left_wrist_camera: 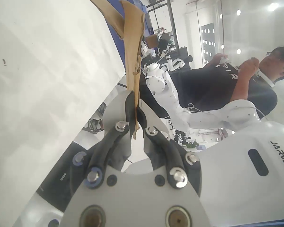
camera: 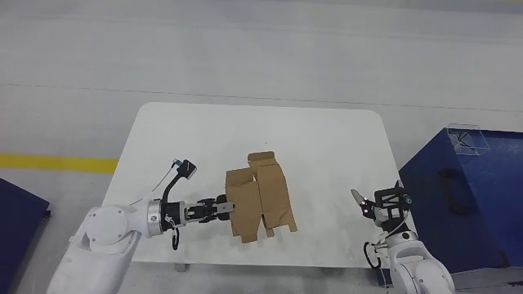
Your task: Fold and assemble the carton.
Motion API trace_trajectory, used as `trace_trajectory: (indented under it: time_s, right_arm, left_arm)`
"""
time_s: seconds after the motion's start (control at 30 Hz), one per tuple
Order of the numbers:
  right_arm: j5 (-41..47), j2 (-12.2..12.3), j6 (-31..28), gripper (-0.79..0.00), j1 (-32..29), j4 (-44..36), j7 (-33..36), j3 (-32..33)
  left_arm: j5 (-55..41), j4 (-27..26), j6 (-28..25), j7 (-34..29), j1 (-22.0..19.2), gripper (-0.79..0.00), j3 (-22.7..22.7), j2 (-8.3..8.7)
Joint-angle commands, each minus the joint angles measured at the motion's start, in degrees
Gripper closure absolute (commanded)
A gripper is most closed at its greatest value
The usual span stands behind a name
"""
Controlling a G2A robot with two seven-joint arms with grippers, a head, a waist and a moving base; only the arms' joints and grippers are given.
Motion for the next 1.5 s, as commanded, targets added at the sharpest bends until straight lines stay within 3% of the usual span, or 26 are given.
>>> trace_trajectory:
  time_s: [0.0, 0.07, 0.13, 0.27, 0.37, 0.53, 0.7, 0.9, 1.03, 1.13, 1.17, 1.23, 1.3, 1.37, 1.4, 1.47]
  right_arm:
    - [0.0, 0.0, 0.0, -0.785, 0.0, 0.0, 0.0, 0.0]
    - [0.16, 0.0, -0.08, -0.785, -0.02, -0.08, 0.03, 0.07]
    - [4.78, 0.14, -5.31, -0.785, -1.3, -2.63, 2.44, 1.18]
    - [26.4, 0.49, -14.5, -0.785, -1.88, -8.81, 13.86, 7.38]
    - [44.18, 1.01, -17.59, -0.785, 0.1, -9.98, 26.99, 11.28]
    - [68.94, 2.3, -13.85, -0.785, 9.12, -3.73, 52.96, 11.67]
    - [83.03, 3.0, -8.59, -0.785, 19.7, 6.74, 70.65, 6.58]
    - [94.0, 3.18, -10.72, -0.785, 24.26, 13.67, 81.5, 2.24]
    - [95.72, 3.19, -13.1, -0.785, 23.88, 13.77, 80.34, 0.98]
    - [97.58, 3.19, -11.58, -0.785, 22.93, 12.51, 79.4, -0.05]
    - [97.97, 3.22, -11.45, -0.754, 22.51, 11.96, 79.23, -0.23]
    - [98.66, 3.27, -11.33, -0.388, 21.69, 10.89, 78.39, -0.44]
    - [98.78, 3.32, -11.01, -0.302, 21.05, 9.93, 77.64, -0.92]
    - [99.34, 3.37, -10.22, -0.037, 20.76, 9.48, 77.8, -1.72]
    - [99.92, 3.42, -9.42, 0.0, 20.85, 9.48, 78.72, -2.21]
    - [100.6, 3.54, -8.96, 0.0, 21.26, 9.84, 79.29, -2.5]
  left_arm:
    - [0.0, 0.0, 0.0, 0.0, 0.0, 0.0, 0.0, 0.0]
    - [0.0, 0.0, 0.0, 0.0, 0.0, 0.0, 0.0, 0.0]
    - [0.0, 0.0, 0.0, 0.0, 0.0, 0.0, 0.0, 0.0]
    - [0.0, 0.0, 0.0, 0.0, 0.0, 0.0, 0.0, 0.0]
    - [0.0, 0.0, 0.0, 0.0, 0.0, 0.0, 0.0, 0.0]
    - [0.57, -1.68, 0.17, 2.05, 0.64, 0.0, 1.32, -0.09]
    - [-0.77, -3.14, 0.59, 3.79, 0.03, 0.0, 3.8, -0.29]
    - [-7.79, -1.73, 2.55, 3.13, -1.72, 0.0, 6.36, -0.67]
    - [-8.95, -1.09, 4.95, 3.22, -3.34, 0.0, 8.82, -0.96]
    - [-8.73, -0.27, 5.93, 3.71, -4.21, 0.0, 10.28, -1.11]
    - [-8.03, -0.11, 6.16, 3.82, -4.48, 0.0, 10.92, -1.15]
    - [-7.53, 0.16, 6.53, 4.64, -4.83, 0.0, 11.98, -1.28]
    - [-7.54, 0.39, 6.56, 4.63, -5.14, 0.0, 12.79, -1.36]
    - [-7.38, 0.44, 6.49, 4.8, -5.37, 0.0, 13.55, -1.44]
    - [-7.2, 0.47, 6.52, 4.85, -5.53, 0.0, 13.89, -1.46]
    - [-6.77, 0.51, 6.64, 4.93, -5.78, 0.0, 14.49, -1.49]
